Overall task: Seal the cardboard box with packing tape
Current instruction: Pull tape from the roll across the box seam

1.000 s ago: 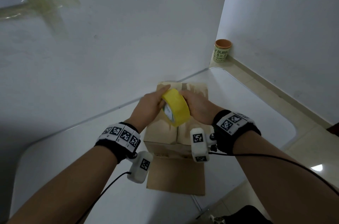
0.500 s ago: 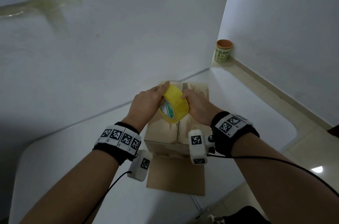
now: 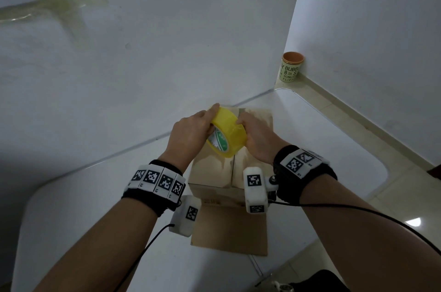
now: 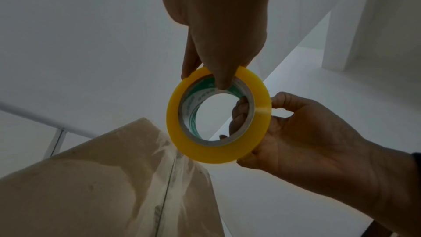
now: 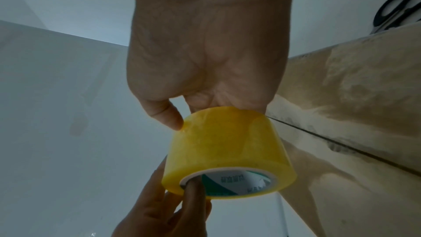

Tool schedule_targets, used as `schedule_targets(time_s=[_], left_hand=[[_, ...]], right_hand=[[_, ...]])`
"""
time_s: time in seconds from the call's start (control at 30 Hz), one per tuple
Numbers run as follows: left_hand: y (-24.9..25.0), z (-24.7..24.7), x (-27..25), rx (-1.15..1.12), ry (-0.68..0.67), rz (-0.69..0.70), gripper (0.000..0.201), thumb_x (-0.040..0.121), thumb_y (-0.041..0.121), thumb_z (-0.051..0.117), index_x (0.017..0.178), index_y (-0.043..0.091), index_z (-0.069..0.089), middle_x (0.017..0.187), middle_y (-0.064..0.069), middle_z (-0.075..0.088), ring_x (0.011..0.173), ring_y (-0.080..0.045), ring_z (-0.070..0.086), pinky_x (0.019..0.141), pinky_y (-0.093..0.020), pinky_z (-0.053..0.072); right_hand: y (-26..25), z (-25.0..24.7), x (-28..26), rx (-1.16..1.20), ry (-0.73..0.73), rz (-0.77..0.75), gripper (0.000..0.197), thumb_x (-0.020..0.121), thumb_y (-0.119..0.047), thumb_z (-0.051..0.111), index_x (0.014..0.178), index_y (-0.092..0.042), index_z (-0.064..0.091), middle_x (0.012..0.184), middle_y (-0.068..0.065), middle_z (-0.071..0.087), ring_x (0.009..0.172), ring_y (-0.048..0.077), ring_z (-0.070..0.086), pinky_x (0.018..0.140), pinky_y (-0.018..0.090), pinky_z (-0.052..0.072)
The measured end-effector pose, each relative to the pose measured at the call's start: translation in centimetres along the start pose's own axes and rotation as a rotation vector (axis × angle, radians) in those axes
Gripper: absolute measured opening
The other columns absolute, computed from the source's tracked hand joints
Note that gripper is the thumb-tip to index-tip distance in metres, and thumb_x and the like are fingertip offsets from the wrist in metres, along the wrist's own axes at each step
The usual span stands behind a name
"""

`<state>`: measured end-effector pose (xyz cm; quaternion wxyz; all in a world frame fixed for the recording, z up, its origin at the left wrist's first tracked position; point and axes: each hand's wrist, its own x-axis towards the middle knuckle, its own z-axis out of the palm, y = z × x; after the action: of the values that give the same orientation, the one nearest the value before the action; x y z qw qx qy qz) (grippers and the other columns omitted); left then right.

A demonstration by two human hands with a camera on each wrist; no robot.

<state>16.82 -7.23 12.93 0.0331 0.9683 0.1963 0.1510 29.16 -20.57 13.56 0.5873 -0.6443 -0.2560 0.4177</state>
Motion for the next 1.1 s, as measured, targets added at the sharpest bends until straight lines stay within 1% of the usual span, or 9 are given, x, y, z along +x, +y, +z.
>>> schedule_targets(time_s=[0.13, 0.27, 0.4, 0.47, 0.53, 0.63, 0.83, 0.97, 1.1], left_hand=[[-0.1, 0.2, 0.0, -0.021, 0.026, -0.015, 0.053, 0.089, 0.019, 0.061, 0.141, 0.016, 0.047, 0.1, -0.013, 0.069, 0.066, -0.038, 0.064, 0.051, -0.035, 0.043], [-0.1, 0.3, 0.0, -0.006, 0.019, -0.018, 0.053, 0.091, 0.019, 0.059, 0.142, 0.017, 0.045, 0.105, -0.012, 0.068, 0.07, -0.038, 0.064, 0.053, -0.034, 0.04], [-0.1, 0.2, 0.2, -0.028, 0.032, -0.033, 0.054, 0.09, 0.016, 0.059, 0.142, 0.016, 0.045, 0.104, -0.014, 0.068, 0.072, -0.038, 0.064, 0.055, -0.037, 0.043], [-0.2, 0.0, 0.2, -0.054, 0.043, -0.037, 0.053, 0.091, 0.016, 0.059, 0.142, 0.015, 0.046, 0.103, -0.016, 0.068, 0.074, -0.039, 0.064, 0.057, -0.038, 0.045], [-0.3, 0.0, 0.2, -0.064, 0.041, -0.048, 0.052, 0.092, 0.018, 0.058, 0.143, 0.016, 0.044, 0.105, -0.017, 0.068, 0.077, -0.039, 0.064, 0.06, -0.039, 0.045], [-0.4, 0.2, 0.0, -0.051, 0.039, -0.048, 0.052, 0.094, 0.021, 0.057, 0.144, 0.018, 0.043, 0.104, -0.015, 0.068, 0.078, -0.038, 0.064, 0.06, -0.037, 0.043], [-0.5, 0.6, -0.3, -0.059, 0.066, -0.017, 0.052, 0.092, 0.02, 0.059, 0.142, 0.018, 0.045, 0.101, -0.014, 0.069, 0.073, -0.038, 0.064, 0.057, -0.038, 0.045], [-0.6, 0.9, -0.4, -0.072, 0.108, 0.013, 0.052, 0.089, 0.018, 0.064, 0.139, 0.016, 0.05, 0.094, -0.015, 0.069, 0.066, -0.038, 0.063, 0.053, -0.037, 0.044], [-0.8, 1.0, -0.5, -0.105, 0.11, -0.022, 0.05, 0.091, 0.02, 0.062, 0.139, 0.018, 0.05, 0.088, -0.016, 0.069, 0.068, -0.037, 0.063, 0.056, -0.033, 0.037]], right_hand=[[0.2, -0.3, 0.4, -0.211, 0.047, -0.05, 0.038, 0.098, 0.003, 0.034, 0.072, -0.025, 0.039, 0.072, -0.008, 0.037, 0.055, -0.005, 0.038, 0.05, 0.0, 0.035], [0.2, 0.6, 0.0, -0.137, 0.043, -0.06, 0.026, 0.092, 0.009, 0.033, 0.076, -0.01, 0.042, 0.076, 0.009, 0.037, 0.068, 0.018, 0.034, 0.059, 0.016, 0.033], [0.1, 0.9, 0.1, 0.003, 0.06, 0.007, 0.026, 0.081, 0.003, 0.033, 0.065, -0.017, 0.031, 0.071, 0.004, 0.029, 0.067, 0.017, 0.029, 0.065, 0.028, 0.025], [-0.3, 0.9, 0.1, 0.043, -0.032, -0.006, 0.003, 0.079, -0.008, 0.042, 0.078, -0.009, 0.045, 0.082, 0.009, 0.04, 0.078, 0.025, 0.038, 0.074, 0.037, 0.032], [-0.5, 0.8, 0.1, 0.061, -0.046, 0.033, 0.027, 0.084, -0.02, 0.05, 0.101, 0.001, 0.054, 0.099, 0.016, 0.054, 0.093, 0.032, 0.051, 0.086, 0.043, 0.04], [-0.8, 1.0, 0.0, 0.117, -0.051, 0.07, 0.042, 0.094, -0.03, 0.049, 0.122, 0.0, 0.057, 0.118, 0.017, 0.064, 0.108, 0.033, 0.06, 0.098, 0.041, 0.045], [1.8, 0.2, 1.6, -0.004, -0.037, 0.078, 0.034, 0.083, -0.035, 0.051, 0.087, -0.002, 0.051, 0.086, 0.01, 0.048, 0.081, 0.025, 0.044, 0.082, 0.044, 0.037], [0.5, 0.3, 1.2, 0.037, 0.043, 0.098, 0.009, 0.077, -0.019, 0.051, 0.069, -0.019, 0.055, 0.075, 0.0, 0.049, 0.068, 0.011, 0.046, 0.079, 0.036, 0.038], [0.3, 0.1, 0.8, 0.117, -0.164, 0.076, 0.031, 0.068, -0.02, 0.062, 0.093, -0.002, 0.056, 0.09, 0.015, 0.049, 0.083, 0.029, 0.046, 0.083, 0.039, 0.038]])
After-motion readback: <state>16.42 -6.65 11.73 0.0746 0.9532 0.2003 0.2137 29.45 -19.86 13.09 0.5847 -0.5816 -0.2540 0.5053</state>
